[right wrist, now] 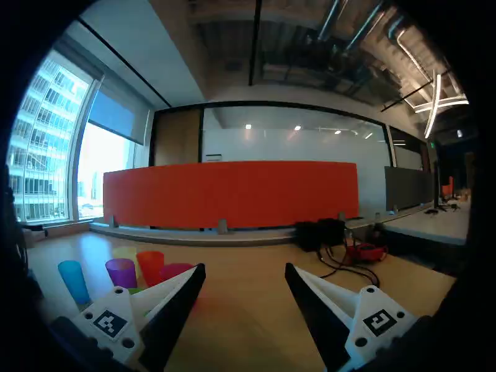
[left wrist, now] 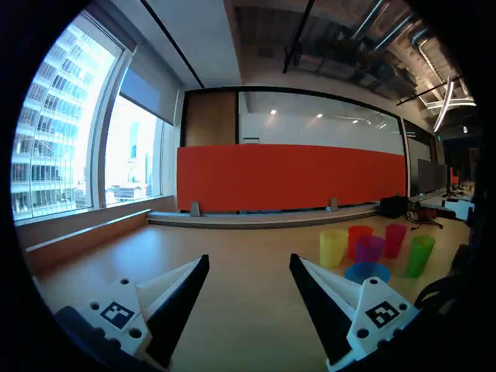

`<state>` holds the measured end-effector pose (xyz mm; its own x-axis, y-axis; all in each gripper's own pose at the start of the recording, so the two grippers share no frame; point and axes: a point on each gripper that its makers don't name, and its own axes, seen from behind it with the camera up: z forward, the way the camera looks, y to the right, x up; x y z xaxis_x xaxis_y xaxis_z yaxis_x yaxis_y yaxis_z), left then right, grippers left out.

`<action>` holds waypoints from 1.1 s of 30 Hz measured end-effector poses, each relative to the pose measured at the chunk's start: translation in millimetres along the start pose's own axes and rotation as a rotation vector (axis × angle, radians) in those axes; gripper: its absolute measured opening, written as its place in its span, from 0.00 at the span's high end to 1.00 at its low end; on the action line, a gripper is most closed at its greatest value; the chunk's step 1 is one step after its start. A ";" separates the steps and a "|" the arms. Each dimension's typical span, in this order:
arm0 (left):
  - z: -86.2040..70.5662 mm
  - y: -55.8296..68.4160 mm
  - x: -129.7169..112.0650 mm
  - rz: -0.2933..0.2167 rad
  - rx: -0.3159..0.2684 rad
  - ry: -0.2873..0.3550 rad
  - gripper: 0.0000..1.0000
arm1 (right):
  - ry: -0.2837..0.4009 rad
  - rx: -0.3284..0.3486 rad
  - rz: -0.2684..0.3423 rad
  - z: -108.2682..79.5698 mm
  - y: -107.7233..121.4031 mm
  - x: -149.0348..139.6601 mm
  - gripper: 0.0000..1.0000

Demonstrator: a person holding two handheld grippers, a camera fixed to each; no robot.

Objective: Pour water

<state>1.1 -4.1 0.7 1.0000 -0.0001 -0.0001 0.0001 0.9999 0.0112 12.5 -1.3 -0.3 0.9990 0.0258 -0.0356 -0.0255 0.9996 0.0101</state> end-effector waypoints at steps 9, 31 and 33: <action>-0.3 -0.3 0.1 0.000 0.000 0.000 0.04 | -0.018 -0.004 0.001 -0.3 0.3 -7.5 0.00; 0.2 -0.3 0.4 0.000 0.000 0.000 0.04 | -0.035 0.001 -0.026 -1.9 -3.7 -10.2 0.00; 0.2 -0.3 0.5 0.000 0.000 0.000 0.04 | -0.035 0.001 -0.026 -2.1 -3.9 -10.2 0.00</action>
<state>1.5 -4.4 0.9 1.0000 0.0000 0.0000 0.0000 0.9999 0.0112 2.3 -5.4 -2.1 1.0000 -0.0006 -0.0013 0.0006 0.9999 0.0107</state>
